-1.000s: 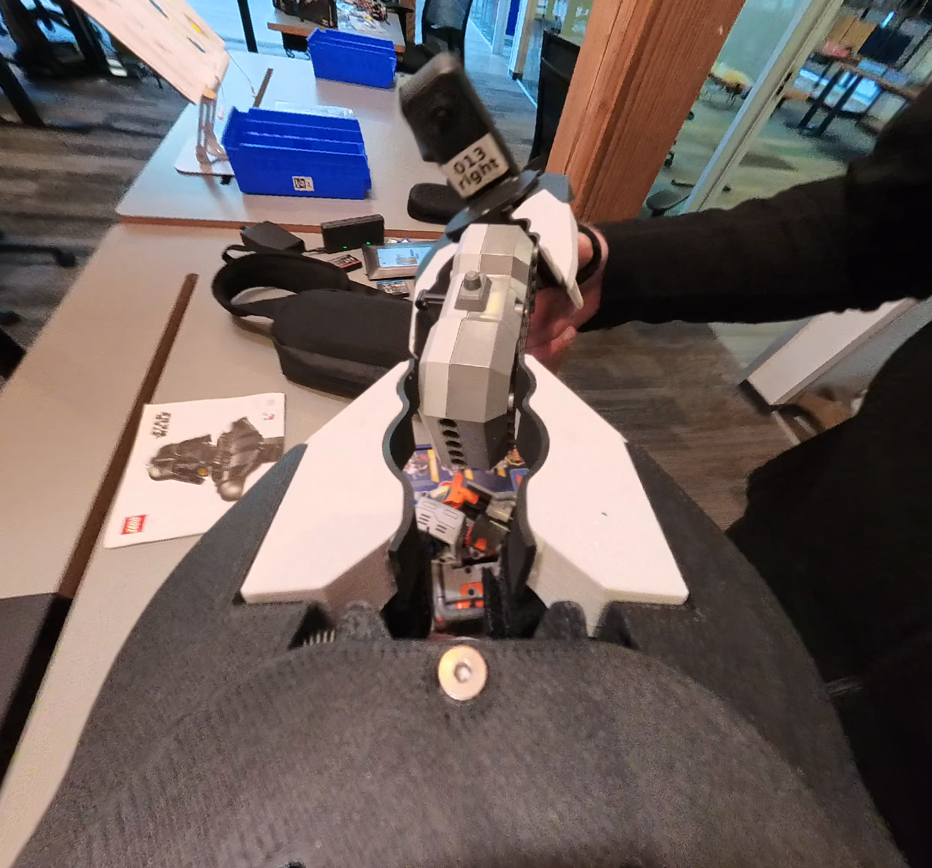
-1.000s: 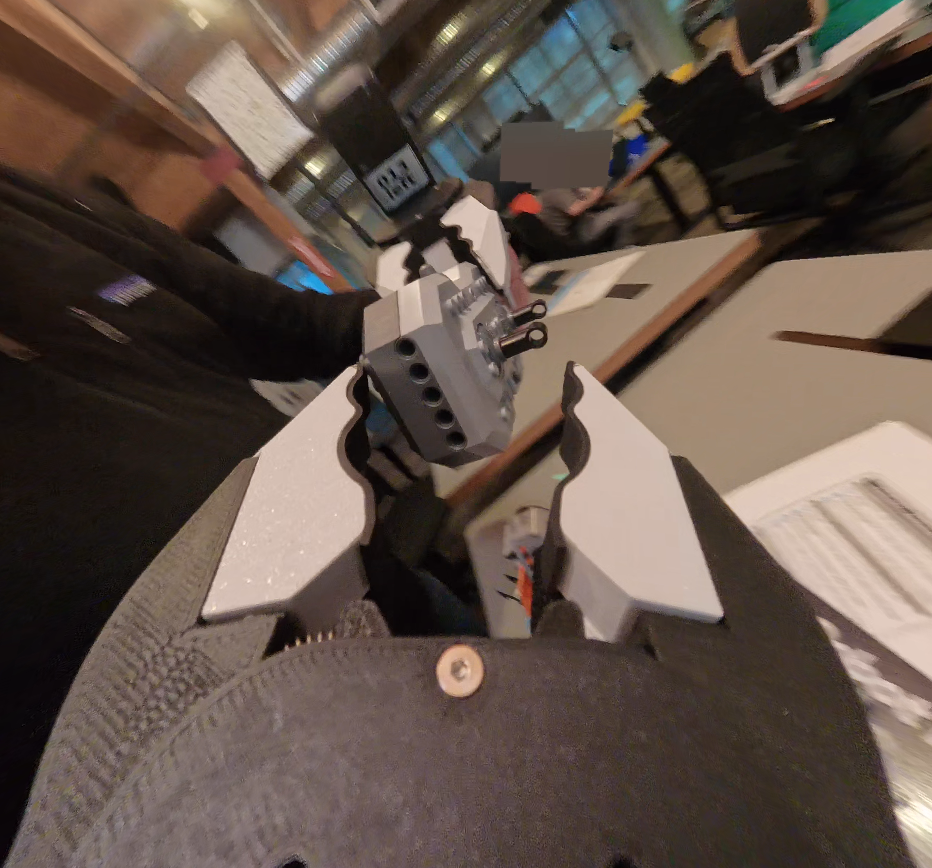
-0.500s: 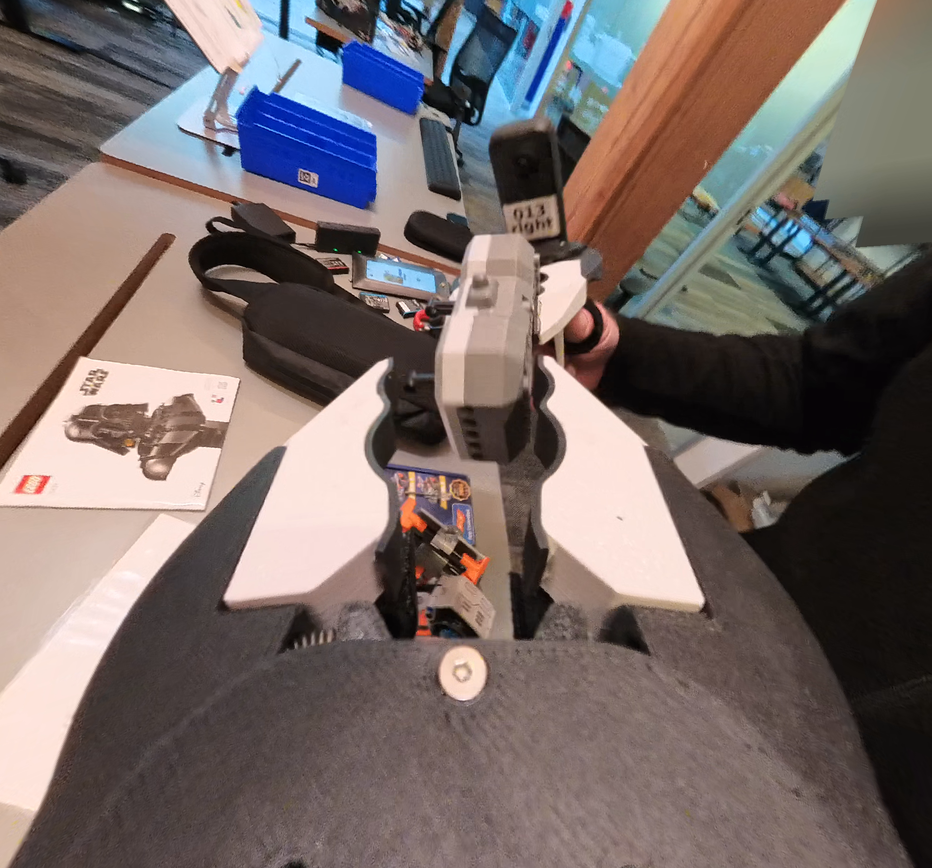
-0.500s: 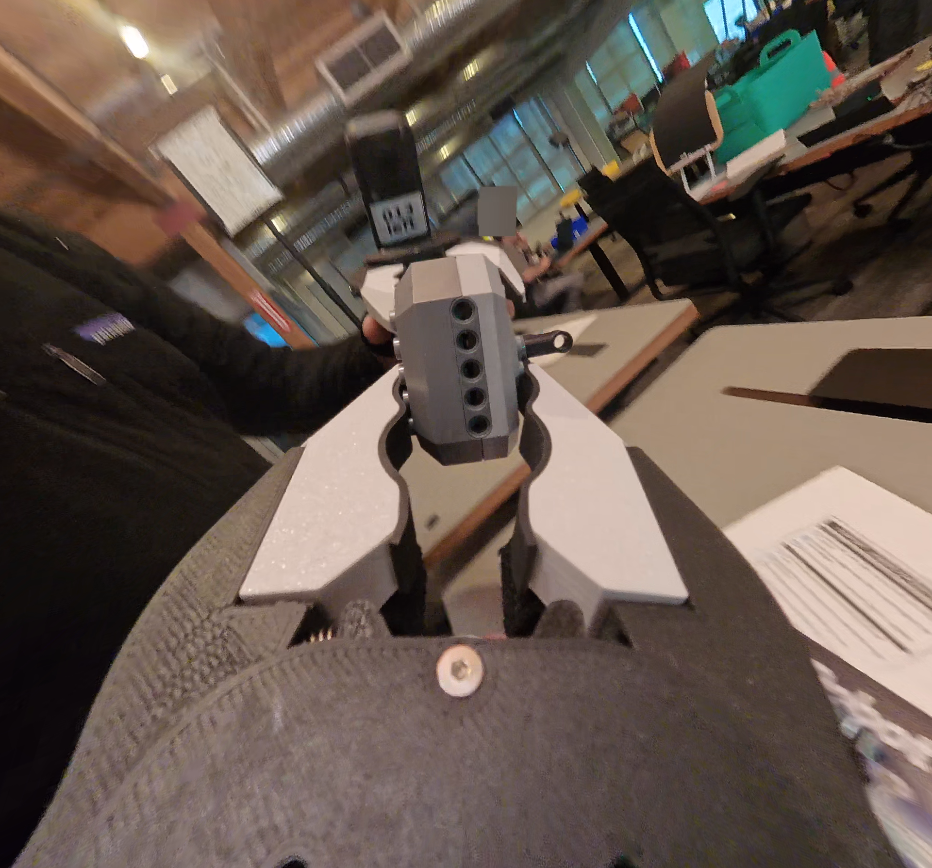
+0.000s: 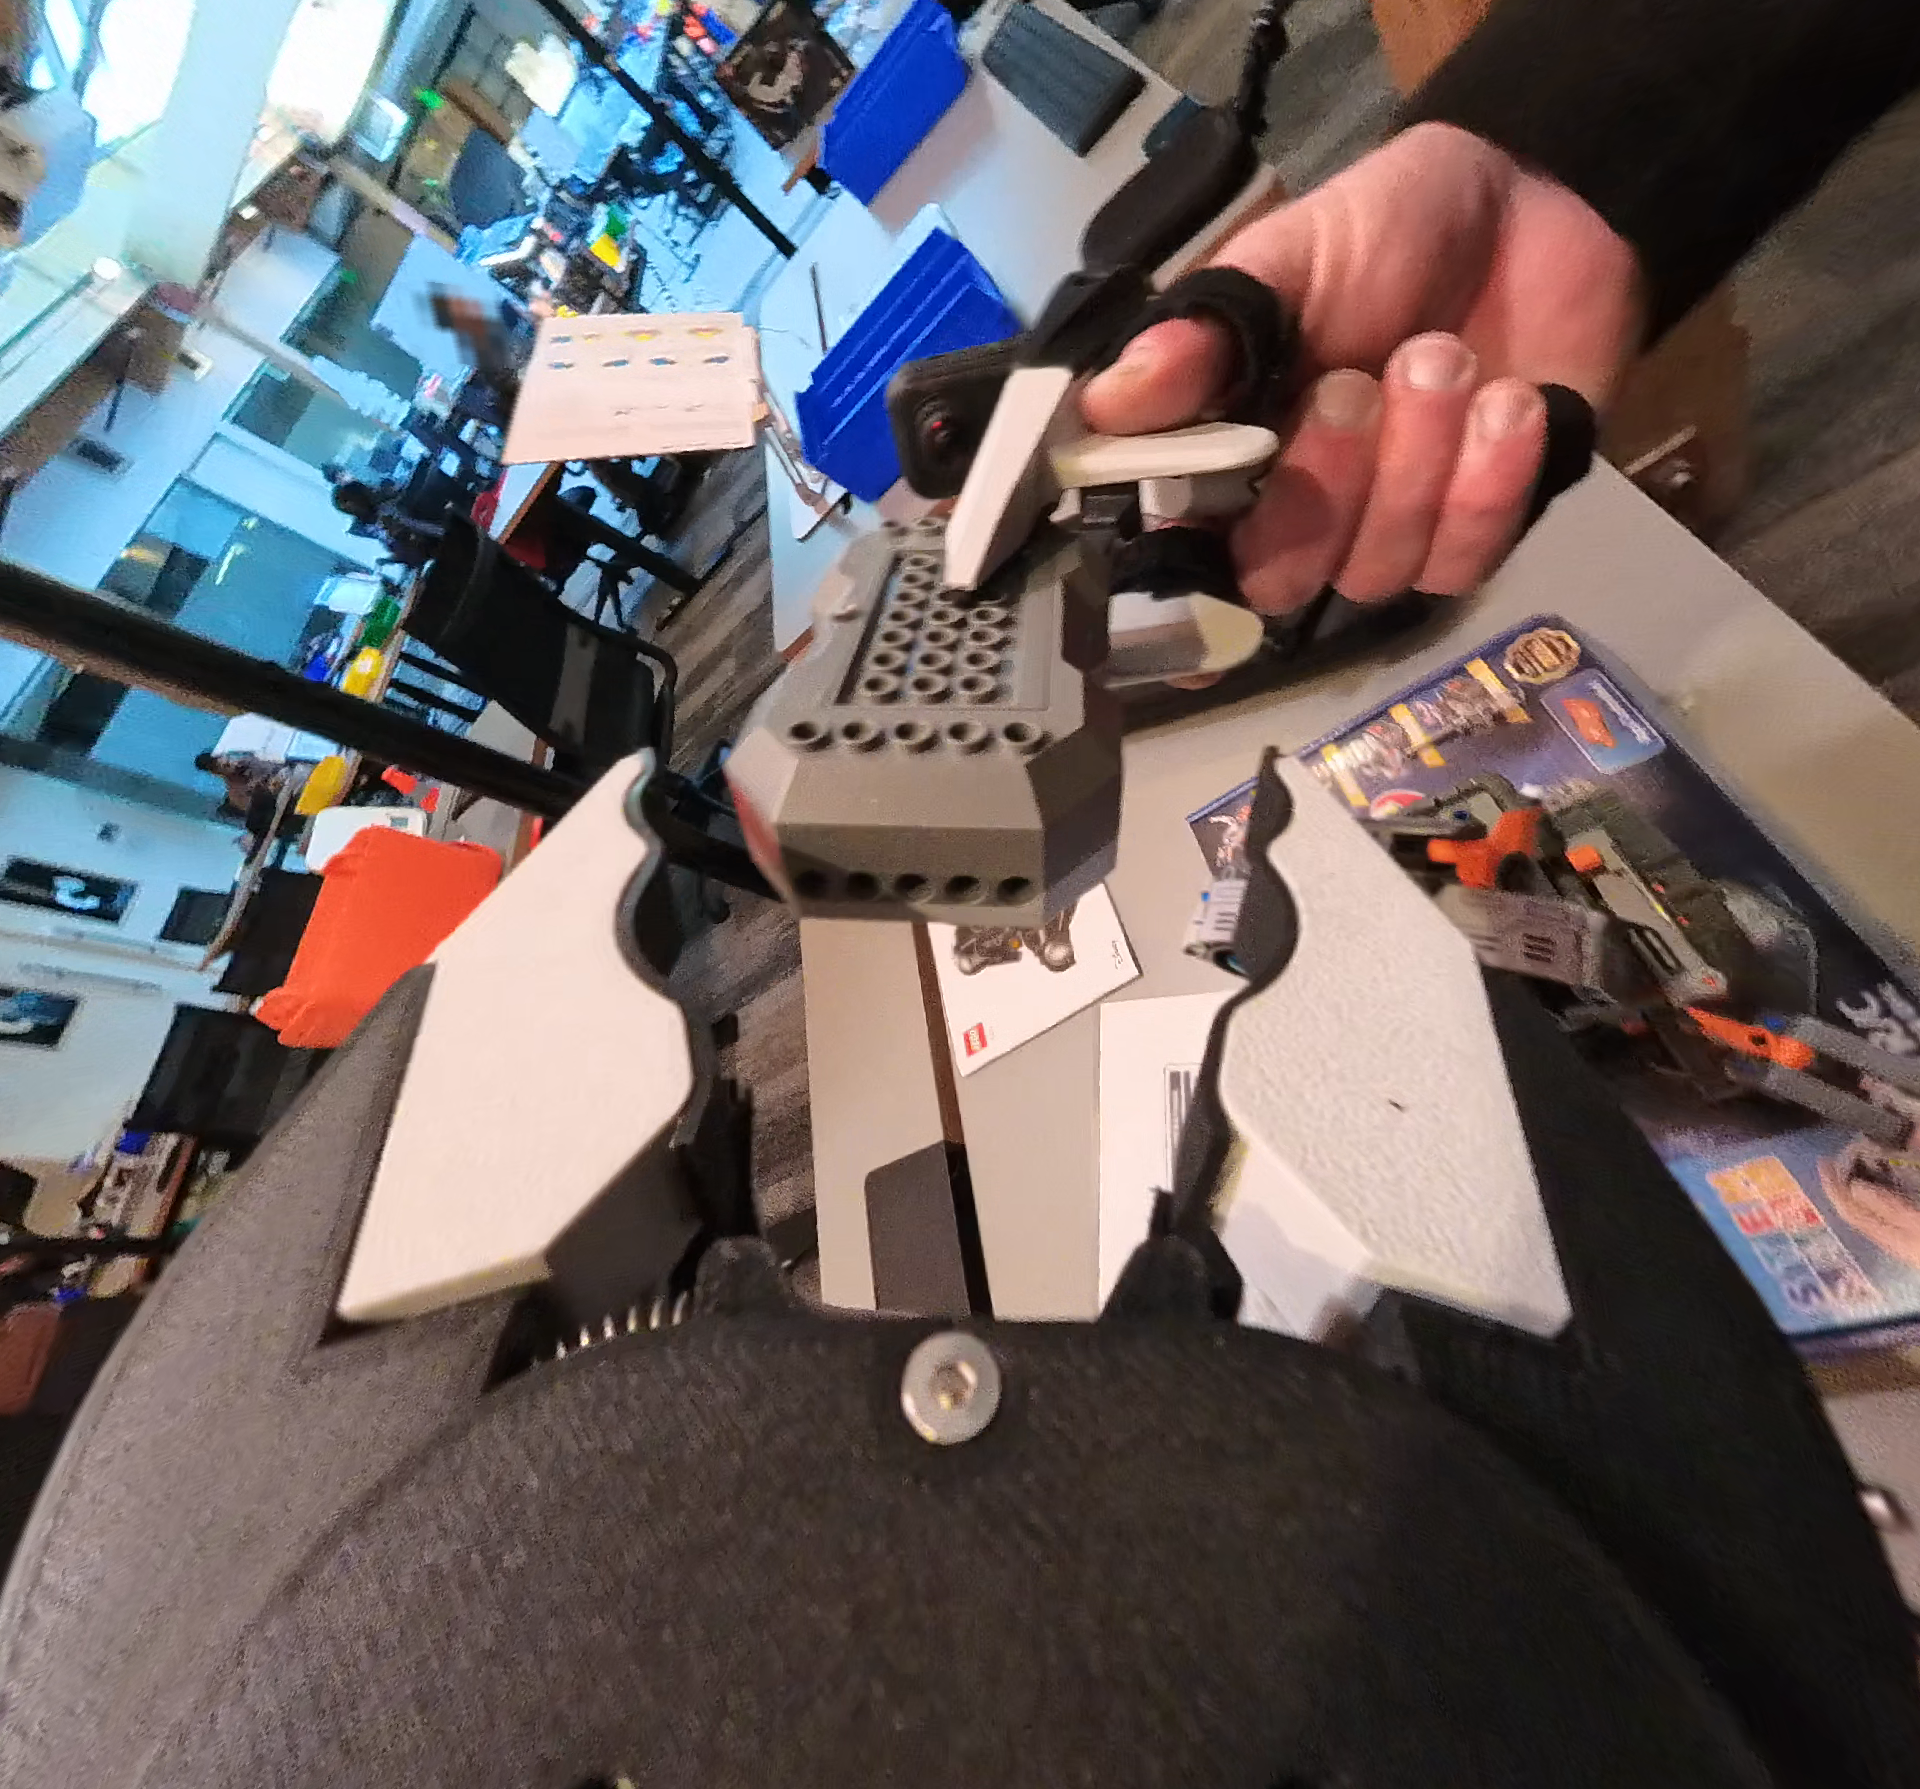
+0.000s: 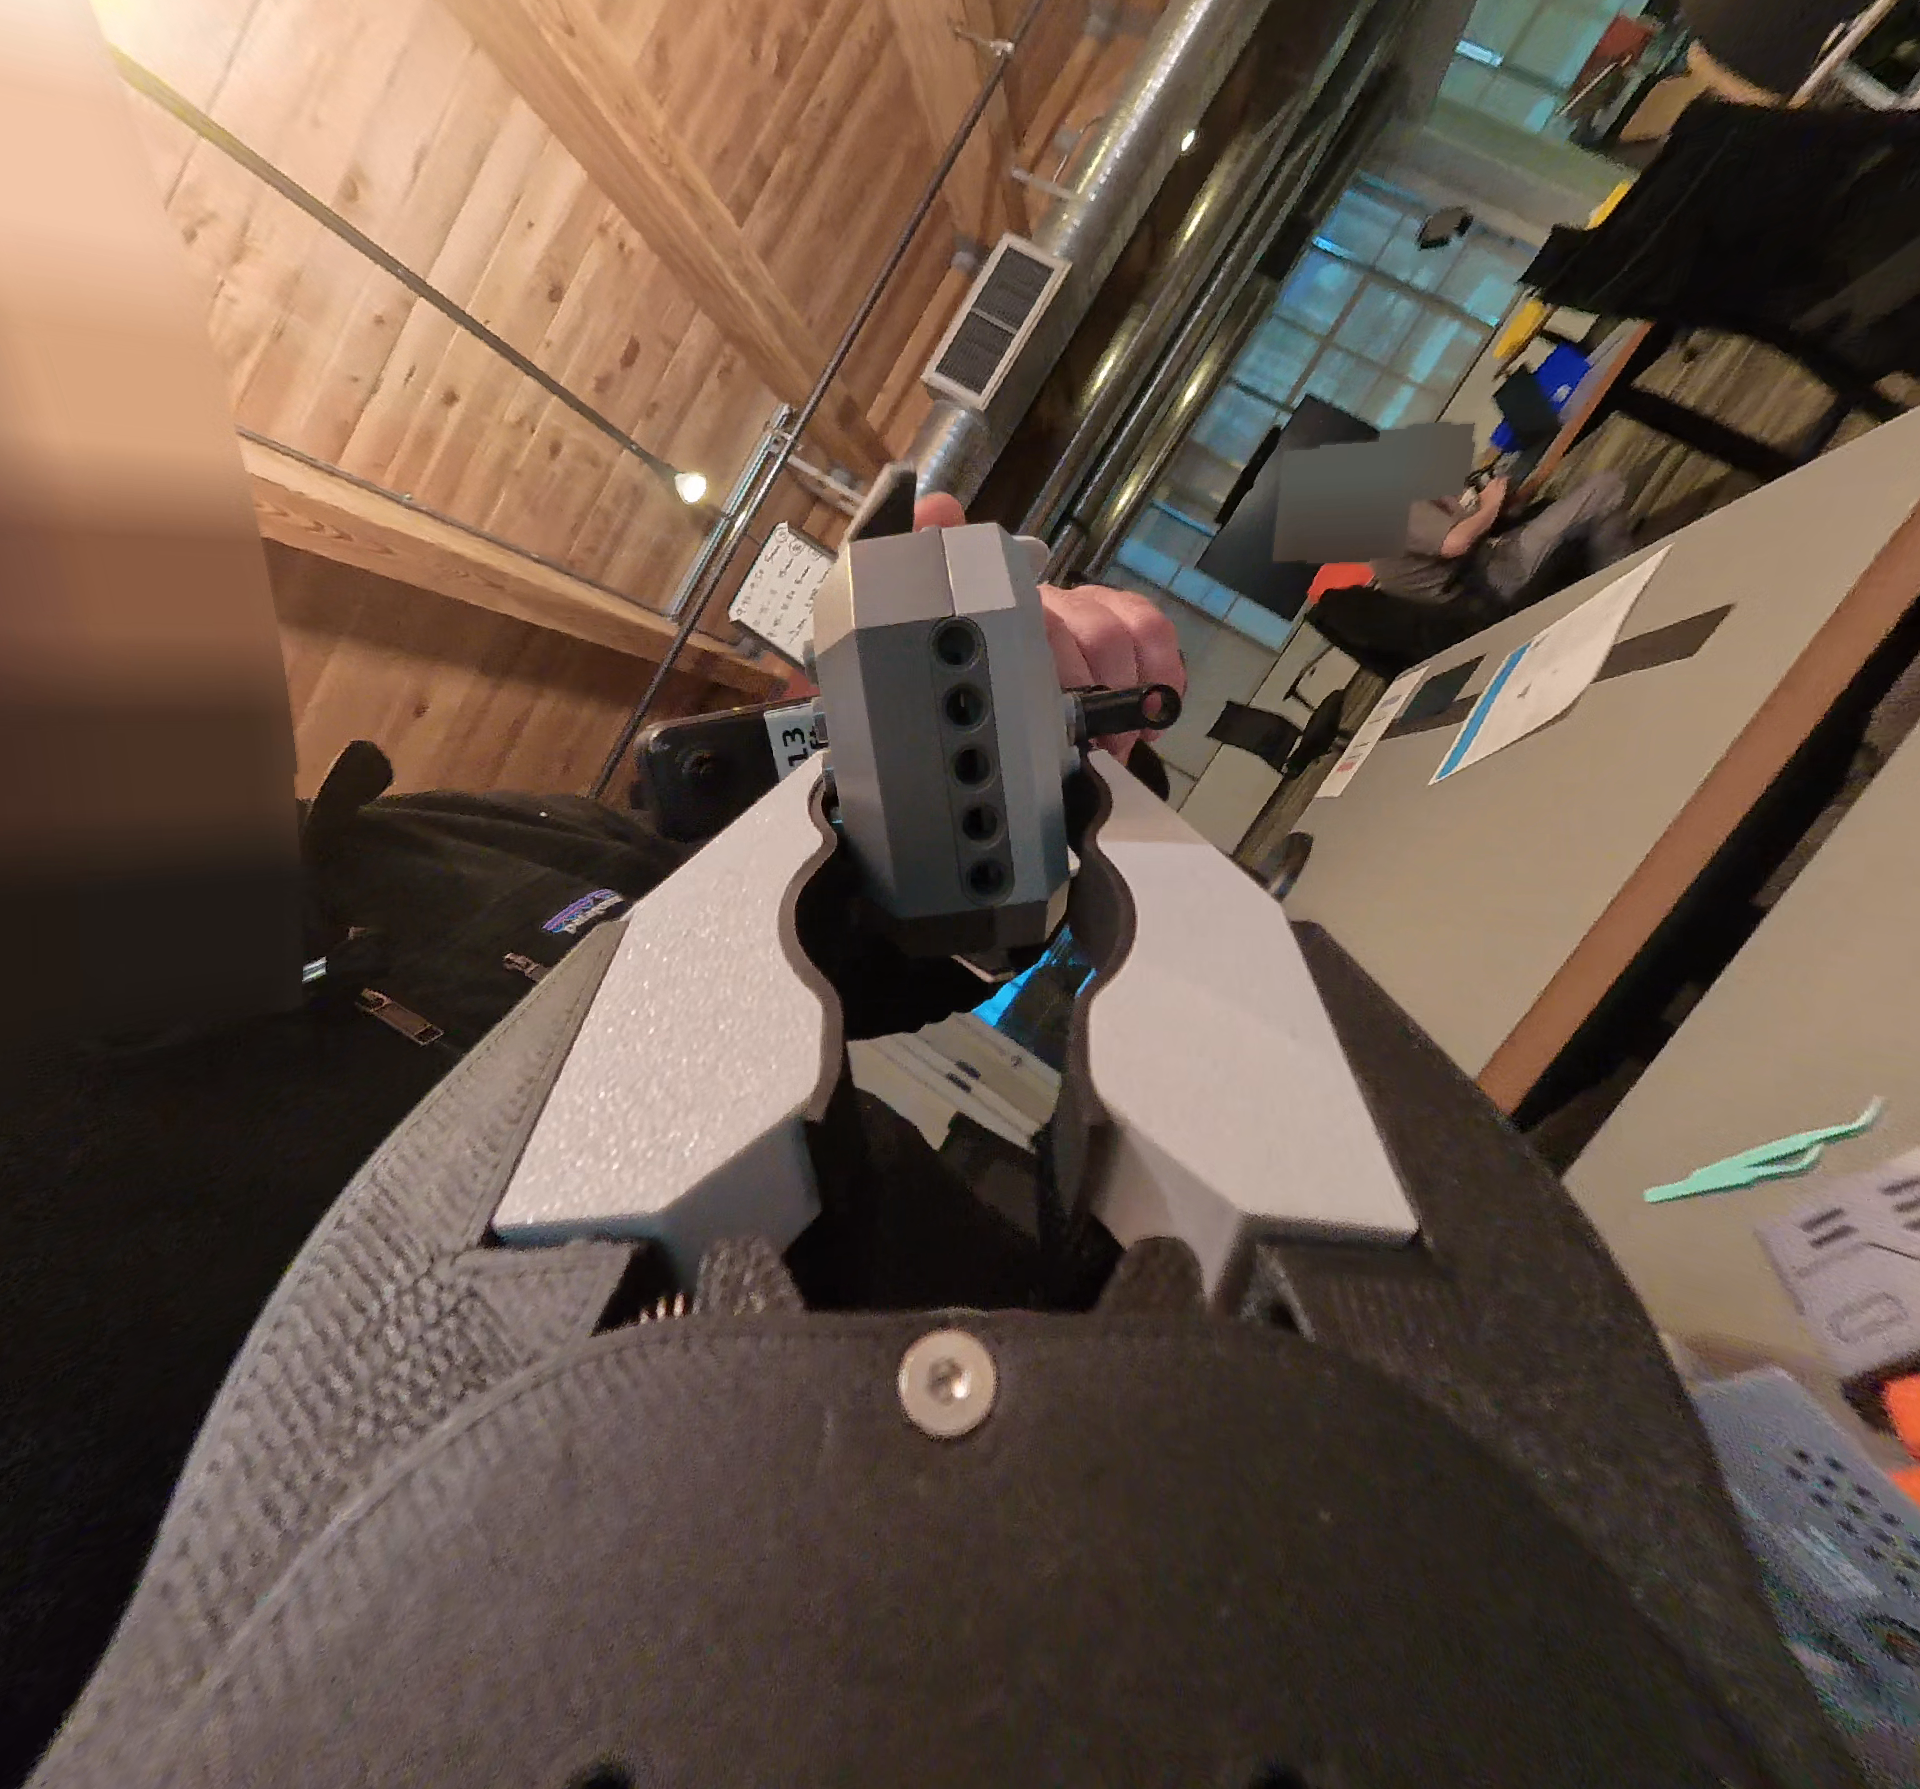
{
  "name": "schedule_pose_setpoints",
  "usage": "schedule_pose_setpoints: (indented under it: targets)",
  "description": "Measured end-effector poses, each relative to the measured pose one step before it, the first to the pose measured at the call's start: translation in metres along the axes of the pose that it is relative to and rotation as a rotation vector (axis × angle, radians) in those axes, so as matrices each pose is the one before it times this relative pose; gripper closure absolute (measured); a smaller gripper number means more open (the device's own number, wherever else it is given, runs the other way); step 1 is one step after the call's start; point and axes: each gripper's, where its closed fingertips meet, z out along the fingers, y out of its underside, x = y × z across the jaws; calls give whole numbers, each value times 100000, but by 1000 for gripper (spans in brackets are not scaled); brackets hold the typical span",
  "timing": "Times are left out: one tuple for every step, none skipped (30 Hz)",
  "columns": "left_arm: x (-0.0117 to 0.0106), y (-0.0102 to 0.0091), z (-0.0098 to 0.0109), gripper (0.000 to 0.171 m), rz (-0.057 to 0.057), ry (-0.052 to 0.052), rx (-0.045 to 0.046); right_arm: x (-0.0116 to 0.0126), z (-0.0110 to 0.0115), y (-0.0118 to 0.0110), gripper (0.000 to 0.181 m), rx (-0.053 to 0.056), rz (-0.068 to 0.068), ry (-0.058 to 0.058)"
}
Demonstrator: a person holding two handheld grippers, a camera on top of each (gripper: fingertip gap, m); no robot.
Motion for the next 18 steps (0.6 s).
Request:
schedule_pose_setpoints:
  targets:
    - [227, -17, -172, 73, 1900, 118, -104, -73, 333, 286, 144, -1032, 1296, -1165]
    - [-24, 7, -178, 81, -162, -950, 62, 102, 320, 430, 144, -2059, 1734, 67]
    - [266, 69, -109, 90, -2145, 1476, -251, 41, 335, 475, 143, -2343, 806, -69]
    - [249, 45, -98, 96, -1243, 957, -353, -84, 346, 462, 143, -2089, 1121, -843]
    - [147, -86, -126, 95, -284, 7, 635, -67, 303, 312, 143, -901, 1288, -977]
    - [82, -11, -92, 95, -2348, 137, 236, 27, 116, 44, 143, 692, 1385, -417]
    - [97, -15, -91, 96, -1802, 60, 244, 23, 58, 112, 143, 109, 663, -279]
    - [110, -97, -111, 96, -443, -791, 715, -26, 60, 116, 143, -57, 226, -272]
    - [93, -116, -80, 96, -2083, -860, 663, -29, 55, 66, 143, 166, 616, -247]
    - [52, -165, -124, 97, -1741, -1004, 899, -65, 110, 70, 143, 184, 550, -561]
    - [-43, -145, -170, 97, -360, -1543, 559, -95, 178, 15, 142, 569, 70, -673]
    - [-102, -74, -149, 97, -1683, -808, -36, 45, 164, -46, 140, 567, -1053, 502]
    - [-209, -151, -182, 98, -2437, -810, 935, 38, 164, 14, 134, -38, -1540, 840]
    - [-359, -189, -238, 97, -2340, -1424, 1200, 306, 65, 21, 121, -545, -953, 2684]
    - [-536, -84, -257, 97, -1983, -2163, 339, 152, -183, -101, 114, -20, -1876, 2213]
    - [-460, -58, -257, 97, -1866, -1589, 339, 102, -552, -297, 114, 1599, -3385, 2842]
    - [-450, -106, -267, 97, -1558, -1822, 855, 230, -916, -394, 114, 2331, -3433, 4003]
    - [-376, 65, -218, 97, -803, -1579, -260, 397, -1211, -238, 117, 988, -4951, 5729]
